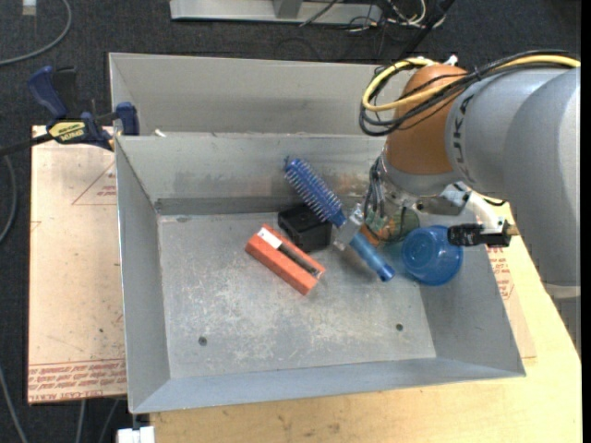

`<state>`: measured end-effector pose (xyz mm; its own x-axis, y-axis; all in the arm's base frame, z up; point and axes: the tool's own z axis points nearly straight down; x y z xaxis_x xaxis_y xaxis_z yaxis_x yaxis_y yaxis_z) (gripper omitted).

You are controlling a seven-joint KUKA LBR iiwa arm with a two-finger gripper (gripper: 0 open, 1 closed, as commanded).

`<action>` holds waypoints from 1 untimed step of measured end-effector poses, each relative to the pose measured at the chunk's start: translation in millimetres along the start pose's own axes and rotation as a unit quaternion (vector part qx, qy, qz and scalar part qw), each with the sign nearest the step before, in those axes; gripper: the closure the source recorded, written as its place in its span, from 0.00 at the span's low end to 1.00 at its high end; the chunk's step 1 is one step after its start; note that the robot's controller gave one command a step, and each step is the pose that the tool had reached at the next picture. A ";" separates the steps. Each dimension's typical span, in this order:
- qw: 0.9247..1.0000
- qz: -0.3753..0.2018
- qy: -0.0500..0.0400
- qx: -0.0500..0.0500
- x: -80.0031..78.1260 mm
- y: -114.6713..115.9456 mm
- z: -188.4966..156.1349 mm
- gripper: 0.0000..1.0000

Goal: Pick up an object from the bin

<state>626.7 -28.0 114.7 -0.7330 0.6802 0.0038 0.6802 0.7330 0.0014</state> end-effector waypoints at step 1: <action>1.000 0.000 -0.003 -0.002 -1.3 1.2 -20.4 1.00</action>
Offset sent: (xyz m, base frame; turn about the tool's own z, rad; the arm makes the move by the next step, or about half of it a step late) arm 0.0002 0.0000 0.0239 0.0000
